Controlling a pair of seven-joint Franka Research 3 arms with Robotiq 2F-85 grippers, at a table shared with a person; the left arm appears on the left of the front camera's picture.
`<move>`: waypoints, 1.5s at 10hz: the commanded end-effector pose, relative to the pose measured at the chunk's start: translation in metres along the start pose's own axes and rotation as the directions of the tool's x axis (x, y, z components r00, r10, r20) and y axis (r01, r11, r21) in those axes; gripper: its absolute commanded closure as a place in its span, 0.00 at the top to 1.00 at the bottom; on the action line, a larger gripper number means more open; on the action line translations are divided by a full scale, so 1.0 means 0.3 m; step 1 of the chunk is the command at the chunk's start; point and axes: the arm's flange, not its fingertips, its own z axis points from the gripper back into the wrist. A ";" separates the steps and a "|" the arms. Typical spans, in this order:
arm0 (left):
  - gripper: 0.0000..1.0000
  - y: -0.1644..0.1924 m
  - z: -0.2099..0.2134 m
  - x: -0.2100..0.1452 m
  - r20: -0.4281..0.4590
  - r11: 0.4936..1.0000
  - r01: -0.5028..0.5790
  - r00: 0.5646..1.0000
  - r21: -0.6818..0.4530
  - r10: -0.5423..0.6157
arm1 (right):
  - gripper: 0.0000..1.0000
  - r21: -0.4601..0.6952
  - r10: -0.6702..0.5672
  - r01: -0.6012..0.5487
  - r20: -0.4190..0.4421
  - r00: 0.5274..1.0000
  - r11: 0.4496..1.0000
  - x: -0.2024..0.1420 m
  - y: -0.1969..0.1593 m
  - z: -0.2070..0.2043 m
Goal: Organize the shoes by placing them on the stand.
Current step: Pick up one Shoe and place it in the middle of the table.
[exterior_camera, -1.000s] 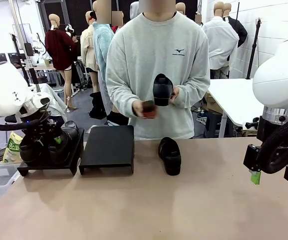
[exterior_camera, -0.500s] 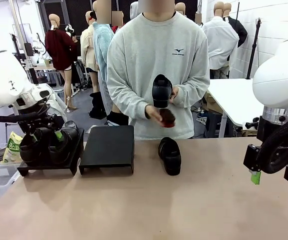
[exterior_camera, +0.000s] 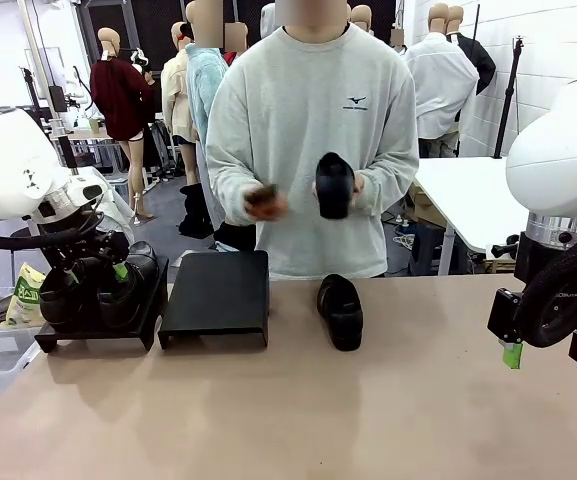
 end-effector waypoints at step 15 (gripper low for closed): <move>1.00 -0.534 0.178 -0.491 -0.240 0.973 0.172 0.949 -0.153 -0.205 | 1.00 0.002 0.013 -0.013 -0.007 1.000 1.000 -0.002 -0.001 0.004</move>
